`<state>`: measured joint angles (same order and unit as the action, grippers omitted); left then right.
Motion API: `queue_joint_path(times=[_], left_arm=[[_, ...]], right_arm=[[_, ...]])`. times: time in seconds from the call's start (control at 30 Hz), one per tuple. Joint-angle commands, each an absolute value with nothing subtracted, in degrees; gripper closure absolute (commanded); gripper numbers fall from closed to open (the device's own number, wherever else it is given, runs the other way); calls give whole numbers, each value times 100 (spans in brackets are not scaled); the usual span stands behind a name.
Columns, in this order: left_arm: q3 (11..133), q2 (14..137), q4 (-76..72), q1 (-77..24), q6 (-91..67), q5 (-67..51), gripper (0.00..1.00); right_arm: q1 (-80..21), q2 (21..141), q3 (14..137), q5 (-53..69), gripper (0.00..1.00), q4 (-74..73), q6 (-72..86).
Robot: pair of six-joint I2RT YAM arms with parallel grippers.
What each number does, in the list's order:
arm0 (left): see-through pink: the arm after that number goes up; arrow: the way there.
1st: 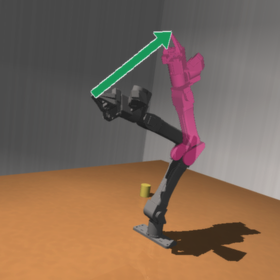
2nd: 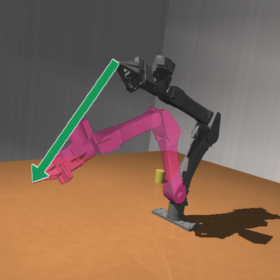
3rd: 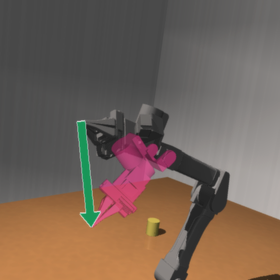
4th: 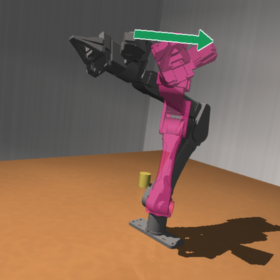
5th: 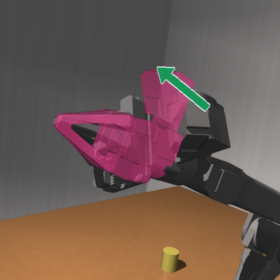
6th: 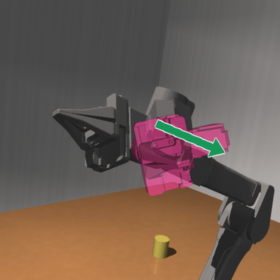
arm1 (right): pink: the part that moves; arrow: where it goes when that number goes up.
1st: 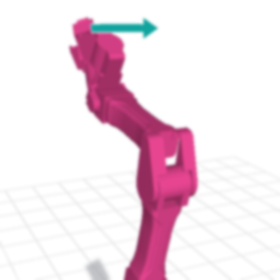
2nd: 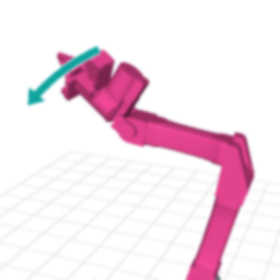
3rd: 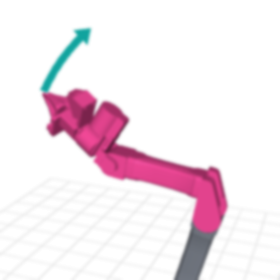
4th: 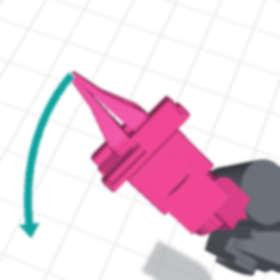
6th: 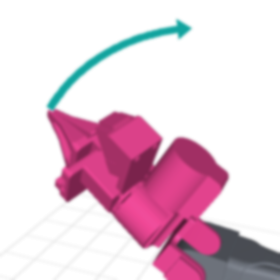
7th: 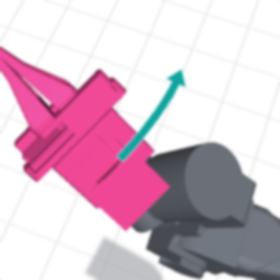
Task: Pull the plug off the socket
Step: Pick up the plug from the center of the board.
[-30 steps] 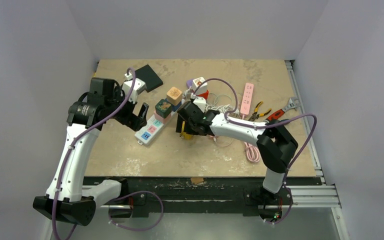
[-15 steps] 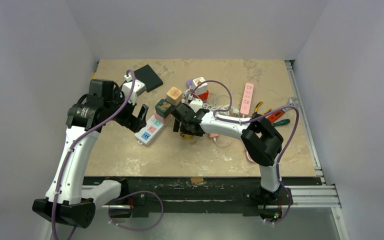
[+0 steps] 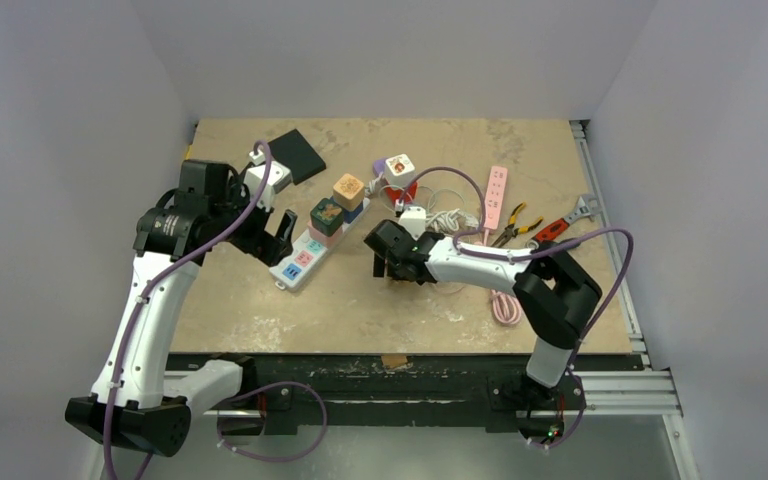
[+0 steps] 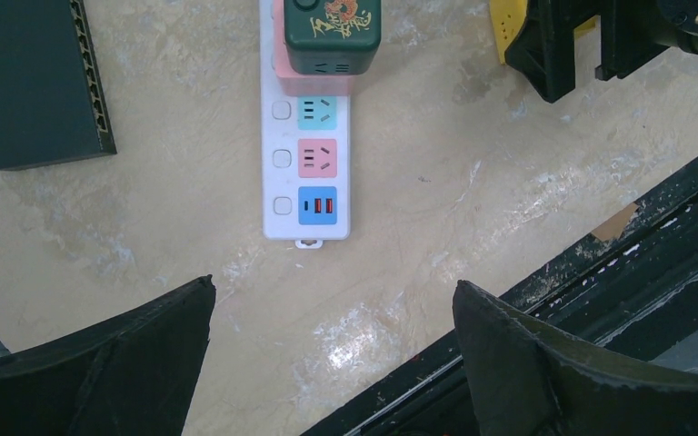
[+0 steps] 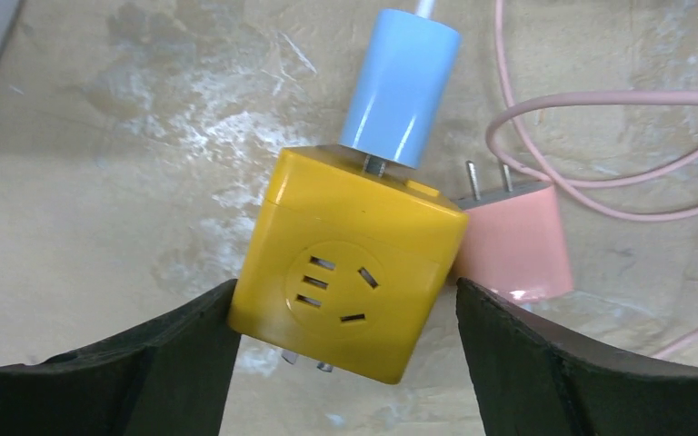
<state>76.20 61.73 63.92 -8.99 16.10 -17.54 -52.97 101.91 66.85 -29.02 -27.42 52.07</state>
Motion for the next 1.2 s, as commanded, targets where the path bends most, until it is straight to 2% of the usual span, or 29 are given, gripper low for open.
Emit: queue_joint_path(times=[0.0,0.17,0.37,0.53,0.63,0.77,0.93,1.03,1.17], left_arm=[[7664,6092,6258,-854,1653,-1782,0],[7699,6108,6274,-853,1628,-1818,0],[7713,6104,6303,-853,1658,-1771,0],[7706,6138,6281,-853,1664,-1773,0],[7723,6160,6283,-853,1669,-1770,0],[7735,6159,6310,-853,1701,-1775,0],[7678,6144,6295,-853,1728,-1775,0],[7657,6160,6293,-853,1715,-1791,0],[7647,6152,6284,-853,1706,-1801,0]], right_arm=[[-5291,9800,6526,-3119,16,-2621,4433],[-5291,10077,6960,-3067,13,-2709,4237],[-5291,10572,7339,-3015,17,-2758,4324],[-5291,10740,7365,-3069,22,-2648,4331],[-5304,10806,7315,-3076,31,-2660,4343],[-5366,10324,6637,-3197,46,-2324,4332],[-5427,9102,5200,-2962,55,-1428,3978],[-5434,8467,4456,-2240,55,-866,3395],[-5432,8028,3967,-1248,47,-479,2672]])
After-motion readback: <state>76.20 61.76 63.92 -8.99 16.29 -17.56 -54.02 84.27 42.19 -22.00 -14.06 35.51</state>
